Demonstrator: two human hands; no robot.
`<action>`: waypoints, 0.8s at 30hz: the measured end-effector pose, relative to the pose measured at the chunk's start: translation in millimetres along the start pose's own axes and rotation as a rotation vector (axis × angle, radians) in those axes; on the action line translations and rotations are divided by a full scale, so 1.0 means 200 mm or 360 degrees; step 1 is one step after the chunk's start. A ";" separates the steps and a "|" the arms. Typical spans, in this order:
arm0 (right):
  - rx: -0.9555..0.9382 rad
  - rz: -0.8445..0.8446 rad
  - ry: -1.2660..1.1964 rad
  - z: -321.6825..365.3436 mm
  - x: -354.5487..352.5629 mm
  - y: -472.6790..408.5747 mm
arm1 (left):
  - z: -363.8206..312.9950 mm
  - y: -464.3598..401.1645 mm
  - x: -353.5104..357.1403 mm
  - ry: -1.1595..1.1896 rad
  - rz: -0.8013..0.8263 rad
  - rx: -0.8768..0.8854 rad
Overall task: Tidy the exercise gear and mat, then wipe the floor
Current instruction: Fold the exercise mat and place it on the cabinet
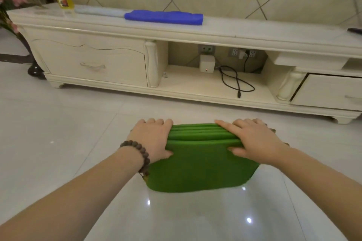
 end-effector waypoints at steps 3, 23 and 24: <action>0.0021 0.0043 -0.0030 -0.01 0.06 -0.04 | 0.01 -0.04 0.06 0.0056 0.0084 -0.0056; 0.0088 0.0231 -0.0335 -0.03 -0.08 -0.19 | 0.08 -0.14 -0.01 0.0057 0.0065 0.0013; 0.0095 0.0152 -0.0297 -0.04 -0.09 -0.18 | 0.08 -0.14 -0.02 0.0025 -0.0030 0.0007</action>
Point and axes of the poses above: each hand's wrist, its own y-axis away from the middle knuckle, its own x-axis out of the palm, z = x × y, the point moved 2 cm from there along -y, towards the middle knuckle, and after that the axes turned 10 degrees about z, right-handed, at the moved point
